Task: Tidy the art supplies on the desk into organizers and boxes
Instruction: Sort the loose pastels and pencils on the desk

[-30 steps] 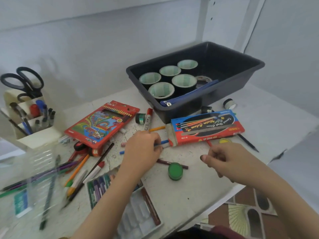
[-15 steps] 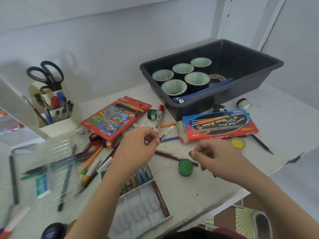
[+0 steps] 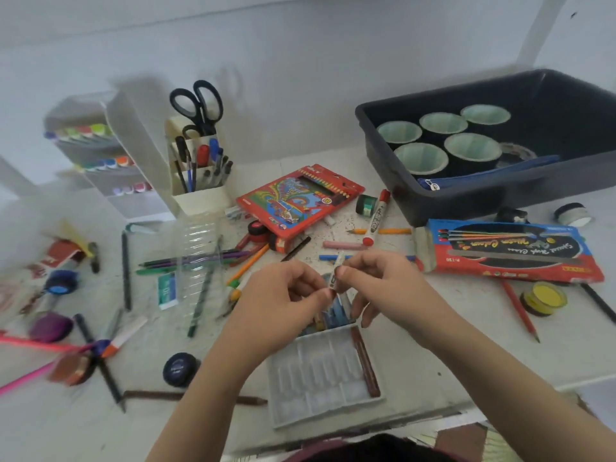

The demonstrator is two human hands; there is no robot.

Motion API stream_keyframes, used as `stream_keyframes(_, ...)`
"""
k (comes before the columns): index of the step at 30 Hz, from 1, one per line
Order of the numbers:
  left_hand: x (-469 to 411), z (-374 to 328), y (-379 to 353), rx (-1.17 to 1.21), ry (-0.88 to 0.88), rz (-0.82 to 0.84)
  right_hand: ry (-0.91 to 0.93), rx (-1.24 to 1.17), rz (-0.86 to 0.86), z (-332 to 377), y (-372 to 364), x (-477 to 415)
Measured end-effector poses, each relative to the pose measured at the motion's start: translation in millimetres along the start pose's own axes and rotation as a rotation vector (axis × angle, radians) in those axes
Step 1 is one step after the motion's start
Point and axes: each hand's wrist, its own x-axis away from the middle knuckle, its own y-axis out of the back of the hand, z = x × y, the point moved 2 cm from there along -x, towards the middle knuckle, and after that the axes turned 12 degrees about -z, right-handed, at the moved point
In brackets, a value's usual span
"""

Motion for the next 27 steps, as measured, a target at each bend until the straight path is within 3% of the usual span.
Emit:
stream_keyframes(3, 4.7, 11.9, 5.4, -0.052, 0.023, 0.107, 0.014, 0.247, 0.079, -5.6, -4.0, 3.8)
stream_keyframes(6, 3.3, 21.8, 10.4, -0.071, 0.068, 0.05, 0.098, 0.68, 0.223, -9.1, -1.7, 13.3)
stream_keyframes(9, 3.1, 24.3, 9.1, -0.071, 0.064, 0.062, 0.173, 0.962, 0.205, -10.6, 1.5, 22.2)
stream_keyframes(27, -9.3, 19.1, -5.4, -0.079, 0.043, 0.147, 0.202, 1.023, 0.183, -17.3, 1.7, 32.3)
